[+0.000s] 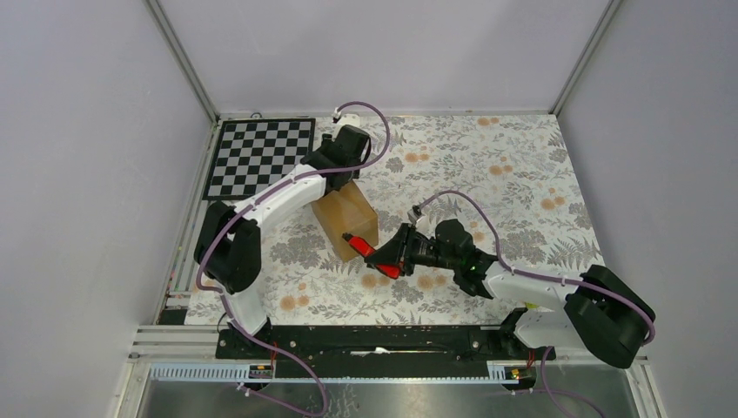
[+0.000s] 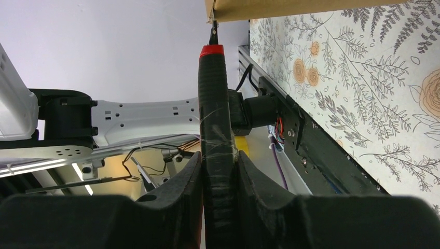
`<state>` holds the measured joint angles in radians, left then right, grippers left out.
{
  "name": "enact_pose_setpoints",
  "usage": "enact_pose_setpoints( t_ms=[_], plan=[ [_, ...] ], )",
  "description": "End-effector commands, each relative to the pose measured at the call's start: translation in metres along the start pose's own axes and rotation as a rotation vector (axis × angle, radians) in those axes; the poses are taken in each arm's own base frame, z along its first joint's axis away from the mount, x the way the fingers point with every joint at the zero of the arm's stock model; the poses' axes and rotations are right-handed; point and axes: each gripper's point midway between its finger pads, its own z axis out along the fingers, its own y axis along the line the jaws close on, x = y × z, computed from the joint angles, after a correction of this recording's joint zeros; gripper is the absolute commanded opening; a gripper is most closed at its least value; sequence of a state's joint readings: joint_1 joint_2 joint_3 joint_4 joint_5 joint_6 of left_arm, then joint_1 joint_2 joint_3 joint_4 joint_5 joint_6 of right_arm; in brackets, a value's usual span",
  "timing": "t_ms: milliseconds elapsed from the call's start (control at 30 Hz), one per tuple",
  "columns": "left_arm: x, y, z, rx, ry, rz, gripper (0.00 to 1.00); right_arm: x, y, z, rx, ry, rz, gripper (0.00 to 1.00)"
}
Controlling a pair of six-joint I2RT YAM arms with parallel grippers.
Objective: Unpack the express box
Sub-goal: Cut the express box at the center of the board.
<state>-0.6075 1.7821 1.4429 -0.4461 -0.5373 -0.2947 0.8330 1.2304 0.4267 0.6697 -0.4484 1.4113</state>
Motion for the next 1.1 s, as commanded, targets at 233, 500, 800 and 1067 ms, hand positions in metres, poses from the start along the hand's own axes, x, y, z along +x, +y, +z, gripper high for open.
enact_pose_setpoints(
  t_ms=[233,500,800,1067],
  plan=[
    [0.106,-0.015,-0.025,0.080,0.336,0.026,0.40,-0.042,-0.037,0.011,0.103,-0.206,0.065,0.00],
    [0.115,-0.013,-0.028,0.059,0.360,-0.014,0.37,-0.048,-0.040,-0.001,0.073,-0.278,0.096,0.00],
    [0.127,-0.019,-0.033,0.088,0.387,-0.061,0.34,-0.051,-0.034,-0.011,0.025,-0.325,0.103,0.00],
    [0.129,-0.026,-0.046,0.118,0.387,-0.086,0.32,-0.051,-0.041,-0.011,0.041,-0.333,0.101,0.00]
  ],
)
